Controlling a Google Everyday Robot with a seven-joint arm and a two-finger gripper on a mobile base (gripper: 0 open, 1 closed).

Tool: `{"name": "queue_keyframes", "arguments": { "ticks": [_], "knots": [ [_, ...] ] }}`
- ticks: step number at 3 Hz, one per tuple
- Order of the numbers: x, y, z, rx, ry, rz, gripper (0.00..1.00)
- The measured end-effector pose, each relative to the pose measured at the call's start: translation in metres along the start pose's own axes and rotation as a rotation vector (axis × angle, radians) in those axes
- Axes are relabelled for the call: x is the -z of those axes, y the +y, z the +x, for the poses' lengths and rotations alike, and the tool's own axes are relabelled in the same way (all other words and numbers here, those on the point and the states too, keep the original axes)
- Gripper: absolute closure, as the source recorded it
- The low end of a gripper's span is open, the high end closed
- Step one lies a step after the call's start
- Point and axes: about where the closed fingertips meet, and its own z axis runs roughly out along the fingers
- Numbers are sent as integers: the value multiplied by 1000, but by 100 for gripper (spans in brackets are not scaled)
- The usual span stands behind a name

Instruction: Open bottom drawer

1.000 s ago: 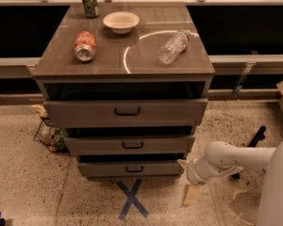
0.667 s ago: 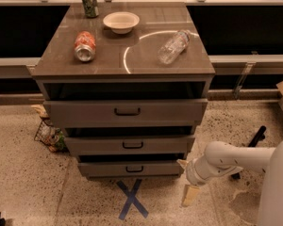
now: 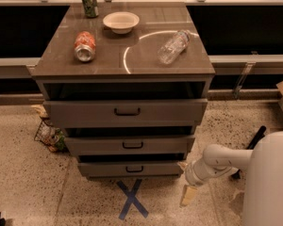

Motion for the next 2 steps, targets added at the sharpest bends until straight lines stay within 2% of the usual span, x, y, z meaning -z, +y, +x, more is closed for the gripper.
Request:
{"name": "queue_keyframes", "arguments": {
  "ticks": [1, 2],
  "knots": [
    [-21, -9, 8, 0, -13, -14, 0],
    [-44, -22, 11, 49, -20, -16, 0]
  ]
}}
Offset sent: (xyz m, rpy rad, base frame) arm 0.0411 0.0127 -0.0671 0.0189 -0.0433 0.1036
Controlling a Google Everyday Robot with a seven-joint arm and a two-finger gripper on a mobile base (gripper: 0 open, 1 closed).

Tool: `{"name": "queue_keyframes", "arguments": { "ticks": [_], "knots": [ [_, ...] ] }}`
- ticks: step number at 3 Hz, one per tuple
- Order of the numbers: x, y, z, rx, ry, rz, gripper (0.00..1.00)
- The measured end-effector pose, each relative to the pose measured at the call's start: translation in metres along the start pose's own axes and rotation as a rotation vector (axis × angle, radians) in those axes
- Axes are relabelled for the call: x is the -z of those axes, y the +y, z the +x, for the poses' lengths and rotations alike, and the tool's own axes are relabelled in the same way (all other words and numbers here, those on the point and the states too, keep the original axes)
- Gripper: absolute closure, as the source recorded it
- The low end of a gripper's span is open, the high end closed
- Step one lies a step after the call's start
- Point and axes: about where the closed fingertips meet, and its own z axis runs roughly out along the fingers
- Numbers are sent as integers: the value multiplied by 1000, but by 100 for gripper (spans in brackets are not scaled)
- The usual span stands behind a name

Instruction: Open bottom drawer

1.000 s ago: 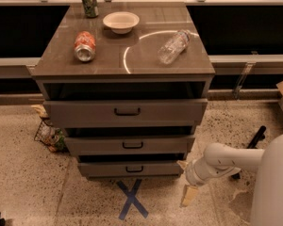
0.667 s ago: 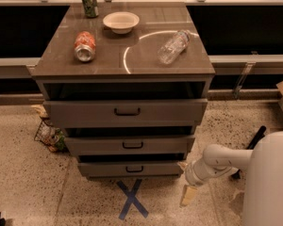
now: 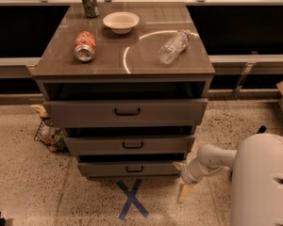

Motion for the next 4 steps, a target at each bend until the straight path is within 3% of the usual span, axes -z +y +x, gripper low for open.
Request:
{"name": "queue_keyframes", "arguments": {
  "ticks": [2, 4],
  "knots": [
    [-46, -21, 8, 142, 61, 91, 0],
    [-80, -53, 25, 156, 93, 138, 0]
  ]
}}
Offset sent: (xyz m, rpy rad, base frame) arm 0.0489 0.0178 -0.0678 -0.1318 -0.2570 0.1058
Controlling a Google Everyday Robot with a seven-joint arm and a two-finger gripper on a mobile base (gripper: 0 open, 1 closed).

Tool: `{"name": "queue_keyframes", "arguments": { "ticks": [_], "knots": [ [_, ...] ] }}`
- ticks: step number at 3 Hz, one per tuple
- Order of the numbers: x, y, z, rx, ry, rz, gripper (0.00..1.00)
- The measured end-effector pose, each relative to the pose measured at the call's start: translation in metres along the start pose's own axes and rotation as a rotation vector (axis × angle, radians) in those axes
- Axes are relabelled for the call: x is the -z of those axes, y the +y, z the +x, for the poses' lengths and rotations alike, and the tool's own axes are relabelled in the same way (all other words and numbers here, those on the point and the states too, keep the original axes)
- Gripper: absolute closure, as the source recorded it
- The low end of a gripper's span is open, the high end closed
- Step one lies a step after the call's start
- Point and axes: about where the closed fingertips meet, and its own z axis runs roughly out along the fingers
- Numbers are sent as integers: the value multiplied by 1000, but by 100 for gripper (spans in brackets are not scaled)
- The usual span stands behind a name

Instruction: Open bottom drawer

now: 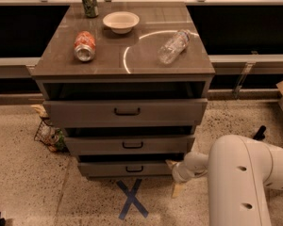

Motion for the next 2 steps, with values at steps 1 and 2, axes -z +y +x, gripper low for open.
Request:
{"name": "queue_keyframes", "arguments": {
  "ticks": [1, 2],
  "knots": [
    [-11, -14, 10, -12, 7, 16, 0],
    [-26, -29, 22, -29, 19, 23, 2]
  ]
}}
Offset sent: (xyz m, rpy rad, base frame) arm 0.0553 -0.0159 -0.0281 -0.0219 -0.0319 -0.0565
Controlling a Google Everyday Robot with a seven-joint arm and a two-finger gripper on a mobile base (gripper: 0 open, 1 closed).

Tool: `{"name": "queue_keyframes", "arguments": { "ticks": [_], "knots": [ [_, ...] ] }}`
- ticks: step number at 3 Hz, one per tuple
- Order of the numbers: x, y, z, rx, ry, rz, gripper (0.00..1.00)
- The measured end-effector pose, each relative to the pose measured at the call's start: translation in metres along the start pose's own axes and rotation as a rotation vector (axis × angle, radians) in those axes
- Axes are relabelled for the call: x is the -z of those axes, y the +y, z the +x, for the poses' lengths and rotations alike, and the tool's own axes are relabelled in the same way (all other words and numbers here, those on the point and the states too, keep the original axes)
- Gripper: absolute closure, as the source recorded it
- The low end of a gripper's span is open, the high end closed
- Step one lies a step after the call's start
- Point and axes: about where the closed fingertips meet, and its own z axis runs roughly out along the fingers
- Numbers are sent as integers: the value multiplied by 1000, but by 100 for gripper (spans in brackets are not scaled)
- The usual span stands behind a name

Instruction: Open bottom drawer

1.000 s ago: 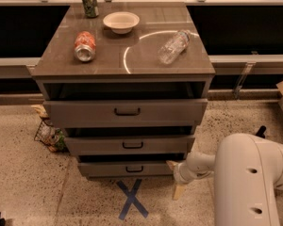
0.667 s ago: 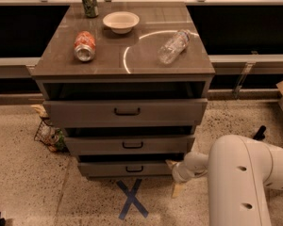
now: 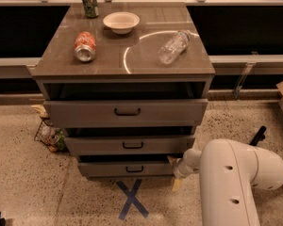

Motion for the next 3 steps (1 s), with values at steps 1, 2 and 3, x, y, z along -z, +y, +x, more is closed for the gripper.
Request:
{"name": "queue_keyframes", "arguments": {
  "ticks": [1, 2, 3],
  "knots": [
    [-12, -8, 6, -15, 1, -14, 25],
    [-19, -7, 10, -27, -18, -33, 48],
    [-14, -8, 8, -27, -18, -33, 71]
  ]
}}
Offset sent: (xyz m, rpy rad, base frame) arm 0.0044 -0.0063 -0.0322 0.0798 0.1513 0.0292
